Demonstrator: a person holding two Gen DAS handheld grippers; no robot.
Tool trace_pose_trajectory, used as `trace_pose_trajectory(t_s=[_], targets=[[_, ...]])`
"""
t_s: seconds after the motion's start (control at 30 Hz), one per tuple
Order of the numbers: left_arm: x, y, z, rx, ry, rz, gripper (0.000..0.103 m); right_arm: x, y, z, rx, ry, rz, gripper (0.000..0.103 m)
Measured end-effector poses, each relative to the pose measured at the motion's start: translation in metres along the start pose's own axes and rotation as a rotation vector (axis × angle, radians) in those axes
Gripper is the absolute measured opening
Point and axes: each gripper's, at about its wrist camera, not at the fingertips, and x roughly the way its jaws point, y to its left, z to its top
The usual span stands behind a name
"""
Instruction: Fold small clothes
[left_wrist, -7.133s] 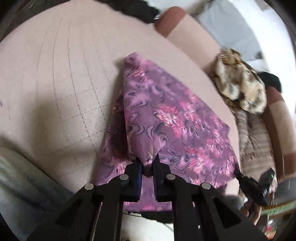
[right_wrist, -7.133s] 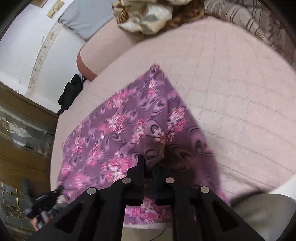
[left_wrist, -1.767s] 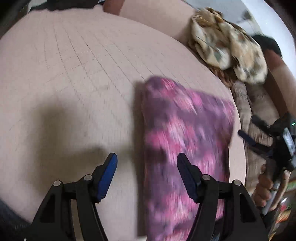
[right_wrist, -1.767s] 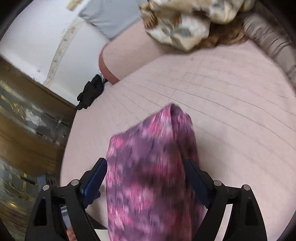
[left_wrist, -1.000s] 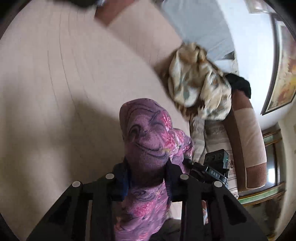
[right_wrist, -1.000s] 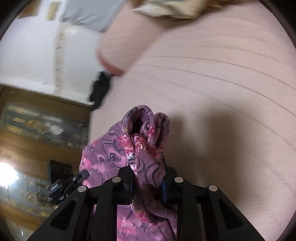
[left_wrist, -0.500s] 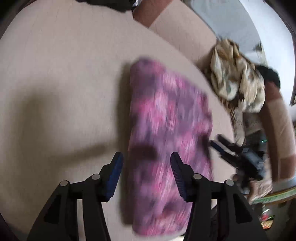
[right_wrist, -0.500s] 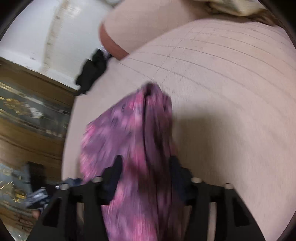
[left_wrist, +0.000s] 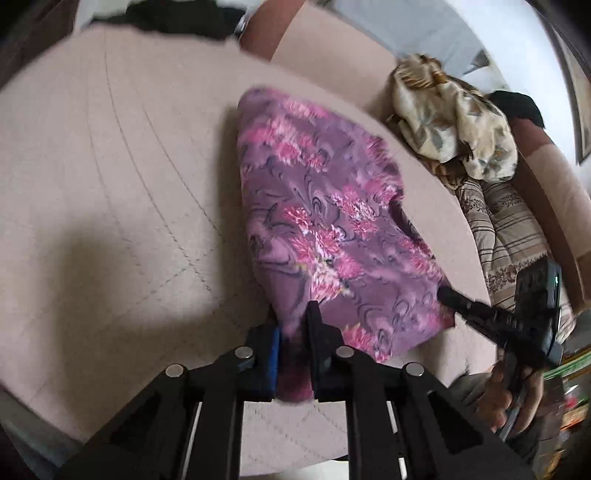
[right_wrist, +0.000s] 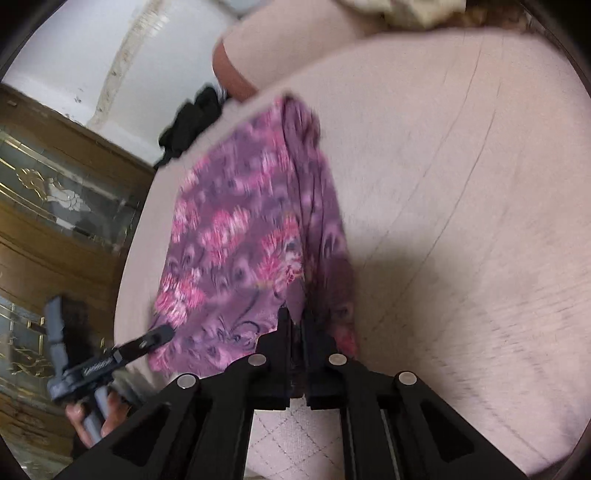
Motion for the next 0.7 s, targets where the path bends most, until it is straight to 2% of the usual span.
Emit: trace_pose_trajectory(t_s=[0.03,0.1,0.17,0.2,0.27,0.3,0.33,0.4,0.5,0.53,0.6,0.67,0.7], targets=[[0.002,-0.001,-0.006,0.024,-0.003,0.043,0.012,-0.007,-0.005,-0.002,0.017,-0.019,-0.002,0.006],[0.022,-0.002,-0.015,0.063,0.044,0.144,0.015,0.0,-0.019,-0.004,0.046,-0.005,-0.029,0.006],[0.018,-0.006,-0.015,0.086,0.032,0.171,0.019,0.023,-0.024,-0.007,0.065,0.081,-0.018,0.007],[0.014,-0.008,-0.014,0.086,0.028,0.164,0.02,0.027,-0.021,-0.007,0.055,0.083,-0.029,0.008],[0.003,-0.004,-0.017,0.047,0.013,0.121,0.028,0.016,-0.014,-0.005,0.032,0.054,-0.057,0.026],[0.001,-0.003,-0.019,0.027,0.017,0.106,0.029,0.005,-0.017,-0.004,0.052,0.016,-0.036,0.049],[0.001,0.001,-0.022,-0.004,0.03,0.084,0.031,-0.003,-0.022,-0.006,0.072,-0.006,-0.027,0.067],[0.004,0.004,-0.025,-0.048,0.049,0.056,0.034,-0.013,-0.033,-0.01,0.131,-0.034,-0.008,0.068],[0.012,0.009,-0.023,-0.08,0.075,0.022,0.04,-0.009,-0.054,-0.013,0.229,-0.005,0.089,0.065],[0.014,0.009,-0.025,-0.092,0.083,0.006,0.041,-0.002,-0.055,-0.013,0.242,0.021,0.121,0.06],[0.021,0.013,-0.023,-0.116,0.094,-0.02,0.044,0.014,-0.05,-0.014,0.253,0.067,0.175,0.057],[0.024,0.013,-0.02,-0.123,0.088,-0.029,0.044,0.021,-0.048,-0.013,0.233,0.08,0.16,0.05],[0.024,0.013,-0.02,-0.118,0.083,-0.027,0.042,0.023,-0.048,-0.012,0.229,0.081,0.153,0.037]])
